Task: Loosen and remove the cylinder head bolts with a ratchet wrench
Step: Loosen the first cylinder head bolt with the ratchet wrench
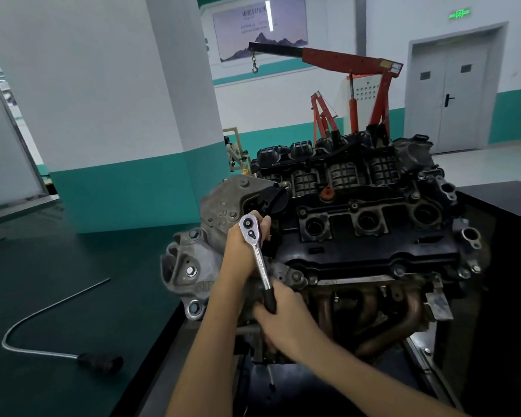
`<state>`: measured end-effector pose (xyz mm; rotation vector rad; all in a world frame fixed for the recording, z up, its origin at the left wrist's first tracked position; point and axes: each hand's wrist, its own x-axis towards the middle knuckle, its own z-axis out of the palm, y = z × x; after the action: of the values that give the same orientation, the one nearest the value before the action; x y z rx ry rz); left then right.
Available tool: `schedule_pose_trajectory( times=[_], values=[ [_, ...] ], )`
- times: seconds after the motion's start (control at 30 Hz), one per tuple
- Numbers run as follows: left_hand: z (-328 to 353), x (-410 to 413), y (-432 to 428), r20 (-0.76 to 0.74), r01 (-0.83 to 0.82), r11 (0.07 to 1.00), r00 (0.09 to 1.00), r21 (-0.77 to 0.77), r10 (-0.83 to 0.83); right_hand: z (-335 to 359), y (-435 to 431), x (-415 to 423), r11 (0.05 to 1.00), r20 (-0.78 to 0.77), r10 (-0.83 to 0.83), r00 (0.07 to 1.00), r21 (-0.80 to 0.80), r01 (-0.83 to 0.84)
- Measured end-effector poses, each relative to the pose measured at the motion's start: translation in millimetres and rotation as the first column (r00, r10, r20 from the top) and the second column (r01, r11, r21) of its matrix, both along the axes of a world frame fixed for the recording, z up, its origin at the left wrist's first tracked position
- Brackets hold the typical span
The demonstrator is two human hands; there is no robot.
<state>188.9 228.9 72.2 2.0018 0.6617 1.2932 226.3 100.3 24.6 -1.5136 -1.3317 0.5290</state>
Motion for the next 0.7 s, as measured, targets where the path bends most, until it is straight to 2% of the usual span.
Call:
schedule_pose_trajectory(
  times=[0.07, 0.13, 0.17, 0.23, 0.3, 0.37, 0.43, 0.5, 0.57, 0.6, 0.63, 0.7],
  values=[
    [-1.5, -2.3, 0.8, 0.024, 0.033, 0.998, 0.999, -0.047, -0.032, 15.2, -3.2, 29.1, 0.998, 0.239, 0.035, 0.970, -0.053, -0.023],
    [-1.2, -2.7, -0.6, 0.062, 0.111, 0.990, 0.993, -0.087, -0.105, 42.1, -7.6, 65.1, 0.983, 0.454, 0.125, 0.882, -0.179, -0.047],
    [-0.4, -2.5, -1.4, 0.066, 0.133, 0.987, 0.990, -0.088, -0.127, 59.9, -7.7, 82.2, 0.972, 0.577, 0.151, 0.803, -0.234, -0.015],
    [2.0, -0.7, -2.2, 0.043, 0.123, 0.991, 0.992, -0.058, -0.121, 98.4, -2.7, 110.8, 0.968, 0.797, 0.164, 0.581, -0.242, 0.060],
    [3.1, 0.7, -1.9, 0.022, 0.079, 0.997, 0.997, -0.021, -0.079, 129.0, 2.8, 125.9, 0.977, 0.902, 0.132, 0.412, -0.189, 0.100],
    [1.7, -0.2, -1.1, 0.039, 0.027, 1.000, 0.999, -0.004, -0.027, 135.3, 7.8, 128.2, 0.984, 0.928, 0.089, 0.362, -0.138, 0.112],
    [-1.2, -0.8, 0.4, 0.086, 0.006, 1.000, 0.996, -0.031, -0.003, 114.3, 3.5, 116.8, 0.987, 0.897, 0.005, 0.443, -0.075, 0.141],
    [-2.7, 1.3, 0.0, 0.106, 0.012, 0.998, 0.994, -0.058, -0.006, 73.0, -3.5, 97.3, 0.987, 0.777, -0.072, 0.626, -0.035, 0.157],
    [-2.0, 7.5, -1.4, 0.063, -0.018, 0.998, 0.998, -0.057, 0.021, 30.5, -9.6, 69.7, 0.993, 0.499, -0.081, 0.863, -0.034, 0.112],
    [-1.3, 10.7, -1.5, 0.033, -0.048, 0.997, 0.998, -0.056, 0.050, 13.3, -10.2, 52.3, 0.996, 0.344, -0.082, 0.935, -0.008, 0.090],
    [-0.4, 12.6, -1.2, 0.012, -0.078, 0.996, 0.997, -0.050, 0.078, -0.1, -8.5, 34.2, 0.995, 0.212, -0.095, 0.973, 0.038, 0.089],
    [1.3, 12.7, -1.1, -0.005, -0.106, 0.994, 0.994, -0.018, 0.106, -16.1, 0.5, 2.6, 0.988, 0.043, -0.120, 0.992, 0.106, 0.115]
  ],
)
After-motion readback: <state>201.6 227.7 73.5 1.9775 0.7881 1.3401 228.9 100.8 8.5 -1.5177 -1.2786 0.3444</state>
